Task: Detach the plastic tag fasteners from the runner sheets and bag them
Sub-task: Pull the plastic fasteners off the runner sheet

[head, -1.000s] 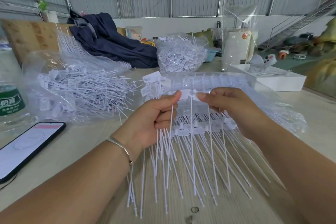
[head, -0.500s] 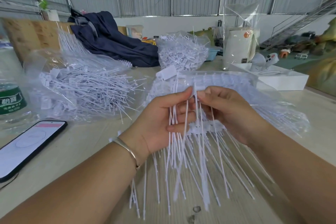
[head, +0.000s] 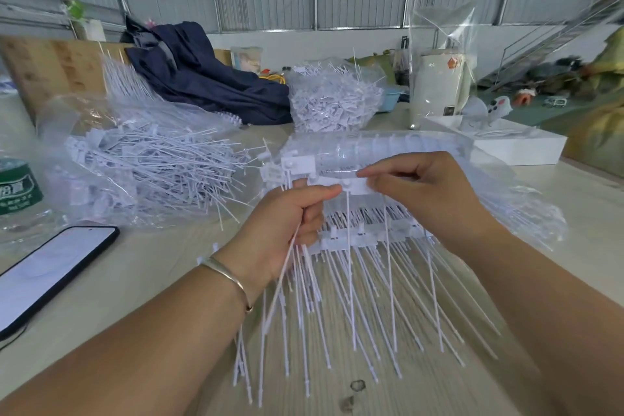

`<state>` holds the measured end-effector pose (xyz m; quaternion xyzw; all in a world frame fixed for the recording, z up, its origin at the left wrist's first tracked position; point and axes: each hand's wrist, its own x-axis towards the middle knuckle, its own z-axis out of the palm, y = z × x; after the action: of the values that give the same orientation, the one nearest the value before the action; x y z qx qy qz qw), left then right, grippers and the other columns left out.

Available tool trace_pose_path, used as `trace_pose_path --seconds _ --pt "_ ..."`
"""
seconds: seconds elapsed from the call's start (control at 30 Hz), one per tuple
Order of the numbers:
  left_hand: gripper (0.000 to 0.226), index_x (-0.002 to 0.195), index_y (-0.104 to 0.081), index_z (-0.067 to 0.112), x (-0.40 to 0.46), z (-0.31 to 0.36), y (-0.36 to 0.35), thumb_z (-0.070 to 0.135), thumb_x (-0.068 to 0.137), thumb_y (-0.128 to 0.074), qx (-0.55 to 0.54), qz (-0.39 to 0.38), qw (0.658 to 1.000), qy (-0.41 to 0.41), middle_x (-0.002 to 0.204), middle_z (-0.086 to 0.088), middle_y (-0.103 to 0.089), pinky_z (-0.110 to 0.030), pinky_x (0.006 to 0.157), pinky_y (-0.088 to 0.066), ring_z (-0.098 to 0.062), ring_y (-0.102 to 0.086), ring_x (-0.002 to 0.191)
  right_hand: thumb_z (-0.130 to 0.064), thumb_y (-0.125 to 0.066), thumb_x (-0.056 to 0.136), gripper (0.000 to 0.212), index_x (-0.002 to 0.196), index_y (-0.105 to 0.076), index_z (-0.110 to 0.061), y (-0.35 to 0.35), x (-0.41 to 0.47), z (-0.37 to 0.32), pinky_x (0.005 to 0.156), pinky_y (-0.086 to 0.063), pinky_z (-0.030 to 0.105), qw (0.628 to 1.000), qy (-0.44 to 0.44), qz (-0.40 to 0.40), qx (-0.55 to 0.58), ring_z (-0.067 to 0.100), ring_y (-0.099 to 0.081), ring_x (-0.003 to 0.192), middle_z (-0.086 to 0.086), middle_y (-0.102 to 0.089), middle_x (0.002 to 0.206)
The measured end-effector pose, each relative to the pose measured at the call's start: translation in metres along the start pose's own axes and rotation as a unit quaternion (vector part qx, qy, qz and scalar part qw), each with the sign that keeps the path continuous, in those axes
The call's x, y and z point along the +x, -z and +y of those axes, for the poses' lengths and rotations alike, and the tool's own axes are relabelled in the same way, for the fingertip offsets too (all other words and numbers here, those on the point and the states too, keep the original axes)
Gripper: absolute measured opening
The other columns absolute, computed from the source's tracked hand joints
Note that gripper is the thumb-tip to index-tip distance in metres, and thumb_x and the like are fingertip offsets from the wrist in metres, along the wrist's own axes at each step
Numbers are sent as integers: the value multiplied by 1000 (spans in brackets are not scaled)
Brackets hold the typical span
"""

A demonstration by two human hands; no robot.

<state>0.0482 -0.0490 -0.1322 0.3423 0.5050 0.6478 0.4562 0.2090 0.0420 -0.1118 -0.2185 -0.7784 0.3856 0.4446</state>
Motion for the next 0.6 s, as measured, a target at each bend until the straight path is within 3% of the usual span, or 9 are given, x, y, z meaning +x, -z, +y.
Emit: trace_pose_path --seconds 0.07,0.1,0.13,0.17,0.2,0.27,0.43,0.5,0.6 --pt "35 64 -40 19 0 0 0 11 81 -70 22 4 1000 -7 43 5 -30 -17 31 -17 -7 -21 33 -8 -69 82 22 80 -80 -26 1 0 -4 71 -50 41 1000 -15 -16 7 51 -58 88 25 -71 87" --pt "36 62 -40 19 0 -1 0 11 79 -71 38 2 999 -13 42 5 -29 -16 32 -17 -8 -20 33 -7 -68 81 22 78 -80 -25 3 0 -5 70 -52 46 999 -23 -22 4 49 -58 84 22 -72 83" --pt "38 59 -41 19 0 0 0 10 78 -72 57 -1 998 -19 43 4 -28 -16 33 -17 -9 -20 34 -6 -67 80 23 76 -80 -24 5 1 -6 66 -52 43 999 -30 -29 3 41 -60 74 14 -73 76" --pt "39 56 -41 20 -1 0 0 9 76 -73 78 -5 997 -24 43 4 -27 -16 34 -17 -10 -19 35 -3 -66 79 23 74 -80 -21 7 1 -6 58 -49 31 998 -38 -39 7 25 -59 61 7 -72 69" --pt "41 53 -41 21 -2 2 1 8 74 -74 105 -13 994 -27 43 4 -26 -17 36 -17 -10 -19 35 -1 -65 78 23 72 -80 -17 9 1 -8 55 -45 19 997 -47 -55 13 10 -57 56 2 -70 65" --pt "43 49 -43 23 -4 6 1 5 72 -74 169 -36 984 -29 44 2 -25 -18 39 -15 -12 -19 37 2 -63 76 19 71 -78 -8 13 2 -11 52 -39 6 993 -68 -94 7 -4 -54 54 -3 -69 61" --pt "28 52 -56 16 -9 3 -11 3 71 -72 247 -3 967 -65 45 1 -26 -16 39 -18 -13 -21 38 5 -60 75 18 70 -76 -3 20 3 -15 45 -34 8 983 -118 -138 -11 -1 -43 45 -12 -57 47" --pt "27 56 -52 11 -10 0 -18 4 70 -73 276 28 955 -105 44 5 -26 -14 37 -20 -10 -23 37 6 -60 74 18 70 -75 -3 21 3 -15 44 -33 9 981 -139 -133 -19 1 -39 43 -12 -53 43" --pt "42 49 -38 15 -9 -4 -23 5 70 -73 328 64 933 -137 43 8 -25 -15 35 -19 -8 -23 37 5 -60 71 13 70 -73 4 20 4 -15 40 -31 10 978 -165 -125 -27 0 -40 39 -11 -53 42"
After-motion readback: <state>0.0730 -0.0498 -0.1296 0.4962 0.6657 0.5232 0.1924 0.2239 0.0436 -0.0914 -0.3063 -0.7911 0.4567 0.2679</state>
